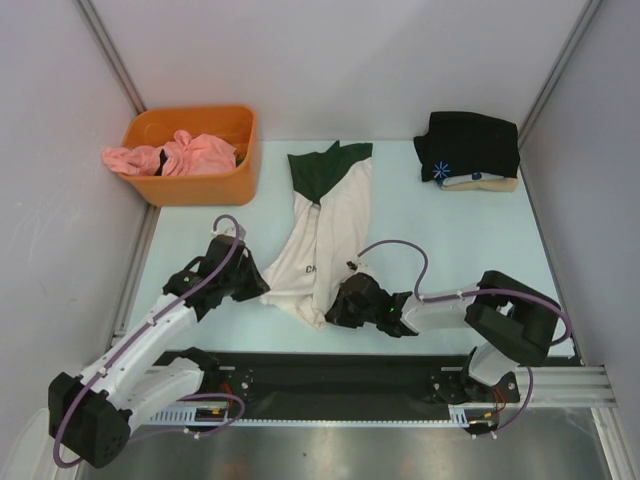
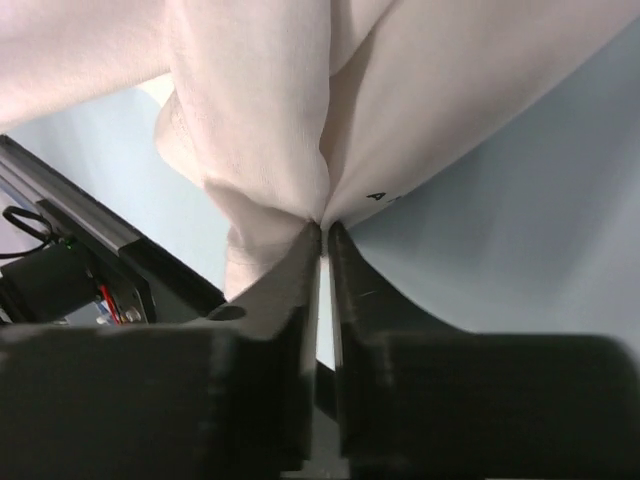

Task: Fold and stack the t-shirts
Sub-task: Fold the tshirt

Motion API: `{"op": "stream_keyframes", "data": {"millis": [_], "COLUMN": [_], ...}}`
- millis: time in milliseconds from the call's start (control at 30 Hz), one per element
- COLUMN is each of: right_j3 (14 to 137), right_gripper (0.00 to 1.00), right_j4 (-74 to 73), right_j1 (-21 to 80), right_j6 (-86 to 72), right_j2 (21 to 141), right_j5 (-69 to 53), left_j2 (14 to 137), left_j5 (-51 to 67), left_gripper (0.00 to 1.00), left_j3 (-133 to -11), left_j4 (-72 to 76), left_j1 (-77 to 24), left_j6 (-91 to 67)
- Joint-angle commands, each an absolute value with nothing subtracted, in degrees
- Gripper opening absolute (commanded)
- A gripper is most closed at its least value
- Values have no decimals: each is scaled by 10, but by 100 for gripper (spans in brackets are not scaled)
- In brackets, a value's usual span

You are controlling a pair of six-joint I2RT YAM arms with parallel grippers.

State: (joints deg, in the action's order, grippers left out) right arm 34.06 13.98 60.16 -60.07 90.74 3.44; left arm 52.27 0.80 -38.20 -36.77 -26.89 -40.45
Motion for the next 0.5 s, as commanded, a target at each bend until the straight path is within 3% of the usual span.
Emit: {"op": "stream_keyframes", "data": {"millis": [0,133,333,467], "right_j3": [332,341,404,430], "right_gripper": [0,0,0,0], "right_j4": [140,55,-219,-343], "right_j1": [606,609,632,633], "right_j6": [-601,-581,-512,-486], "right_j2": [922,850,717,687], "right_j5": [34,72,113,107], "left_j2": [521,524,585,658], "left_j5": [18,2,-35,-62], "left_gripper": [8,8,6,4], "left_j3": [-384,-409,-505,-555], "left_j4": [-356,-373,-439,-454], "left_j1": [-271,-271,-300,-397], "left_j6": [-394,-373,-297,-292]}}
